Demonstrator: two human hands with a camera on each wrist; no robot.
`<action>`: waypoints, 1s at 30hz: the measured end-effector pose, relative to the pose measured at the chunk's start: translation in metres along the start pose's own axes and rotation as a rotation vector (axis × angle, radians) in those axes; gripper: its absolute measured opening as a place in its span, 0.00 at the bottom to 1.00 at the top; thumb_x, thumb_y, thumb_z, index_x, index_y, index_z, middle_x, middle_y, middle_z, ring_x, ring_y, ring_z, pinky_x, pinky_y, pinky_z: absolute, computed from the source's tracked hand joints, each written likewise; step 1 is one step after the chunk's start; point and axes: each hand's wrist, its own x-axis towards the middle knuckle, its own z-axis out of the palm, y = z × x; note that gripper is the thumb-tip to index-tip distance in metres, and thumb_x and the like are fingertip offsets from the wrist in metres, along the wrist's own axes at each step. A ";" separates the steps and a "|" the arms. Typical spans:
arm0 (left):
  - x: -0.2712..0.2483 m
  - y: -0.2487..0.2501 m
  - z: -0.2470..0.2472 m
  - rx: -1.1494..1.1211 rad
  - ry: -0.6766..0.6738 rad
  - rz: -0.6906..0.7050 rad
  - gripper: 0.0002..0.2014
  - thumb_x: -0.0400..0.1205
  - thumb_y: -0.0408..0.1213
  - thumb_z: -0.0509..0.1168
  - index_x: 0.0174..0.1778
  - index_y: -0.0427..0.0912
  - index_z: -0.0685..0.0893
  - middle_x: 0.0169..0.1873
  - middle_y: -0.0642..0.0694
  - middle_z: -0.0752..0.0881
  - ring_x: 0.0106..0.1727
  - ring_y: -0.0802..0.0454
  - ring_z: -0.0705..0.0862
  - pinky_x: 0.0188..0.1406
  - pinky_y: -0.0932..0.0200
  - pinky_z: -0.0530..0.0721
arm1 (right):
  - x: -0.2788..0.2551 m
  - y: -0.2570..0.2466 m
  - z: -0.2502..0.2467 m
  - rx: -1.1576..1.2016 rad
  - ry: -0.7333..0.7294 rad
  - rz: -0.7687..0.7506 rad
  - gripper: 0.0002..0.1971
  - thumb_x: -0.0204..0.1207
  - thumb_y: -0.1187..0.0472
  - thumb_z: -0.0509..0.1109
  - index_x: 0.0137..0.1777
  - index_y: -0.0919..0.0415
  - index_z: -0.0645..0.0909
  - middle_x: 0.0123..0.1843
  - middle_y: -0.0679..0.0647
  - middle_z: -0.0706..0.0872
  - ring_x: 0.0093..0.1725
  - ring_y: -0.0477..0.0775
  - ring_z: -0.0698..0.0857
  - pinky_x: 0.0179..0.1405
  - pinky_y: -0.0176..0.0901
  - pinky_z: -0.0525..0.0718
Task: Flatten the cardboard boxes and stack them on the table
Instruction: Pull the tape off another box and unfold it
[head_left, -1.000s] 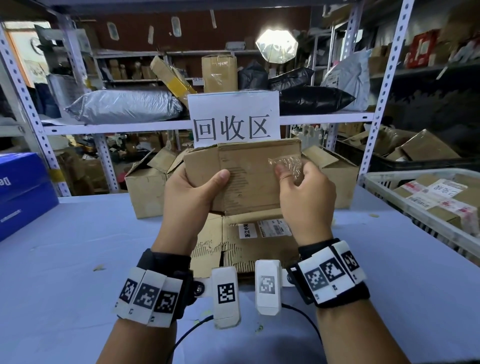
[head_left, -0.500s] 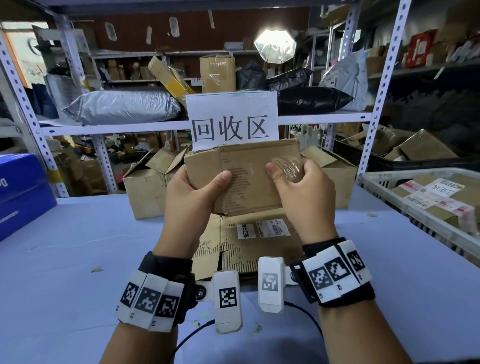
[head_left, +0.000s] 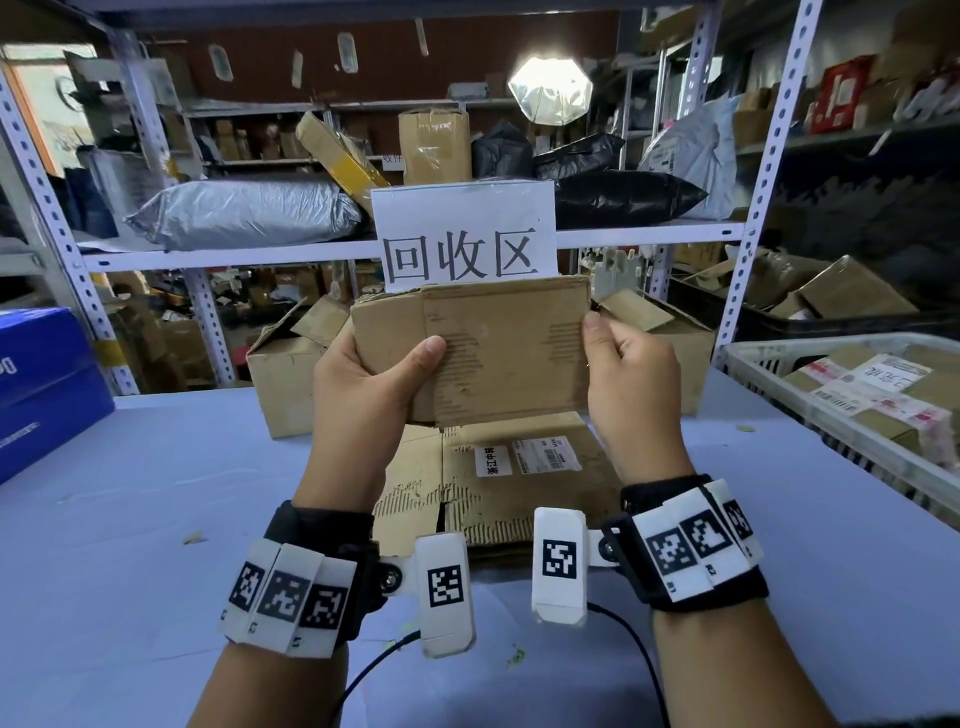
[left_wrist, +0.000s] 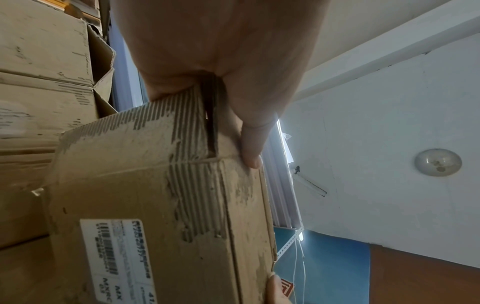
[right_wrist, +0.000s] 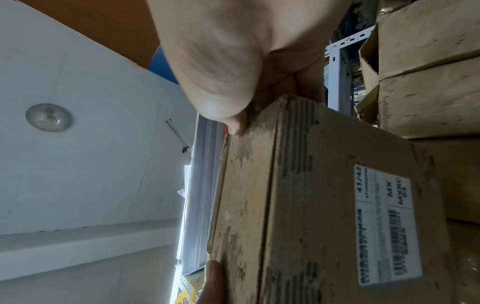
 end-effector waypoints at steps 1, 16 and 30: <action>0.000 0.000 0.000 0.003 0.001 0.000 0.14 0.76 0.36 0.80 0.56 0.44 0.87 0.50 0.47 0.94 0.54 0.47 0.93 0.49 0.47 0.93 | -0.001 0.000 0.001 0.010 0.007 -0.001 0.27 0.89 0.53 0.61 0.24 0.53 0.66 0.16 0.43 0.65 0.20 0.44 0.64 0.21 0.34 0.60; 0.009 -0.007 -0.015 0.091 0.102 -0.013 0.13 0.77 0.38 0.81 0.55 0.46 0.87 0.47 0.52 0.93 0.51 0.54 0.92 0.44 0.60 0.90 | 0.001 0.001 -0.003 0.371 -0.011 0.152 0.18 0.83 0.48 0.63 0.50 0.58 0.91 0.45 0.55 0.93 0.48 0.61 0.90 0.58 0.65 0.88; 0.013 -0.017 -0.022 0.221 0.134 -0.082 0.11 0.79 0.39 0.79 0.53 0.51 0.85 0.49 0.51 0.91 0.47 0.59 0.91 0.41 0.61 0.89 | 0.001 -0.013 -0.006 0.693 -0.117 0.205 0.17 0.87 0.52 0.61 0.43 0.51 0.90 0.45 0.53 0.93 0.33 0.47 0.85 0.30 0.35 0.77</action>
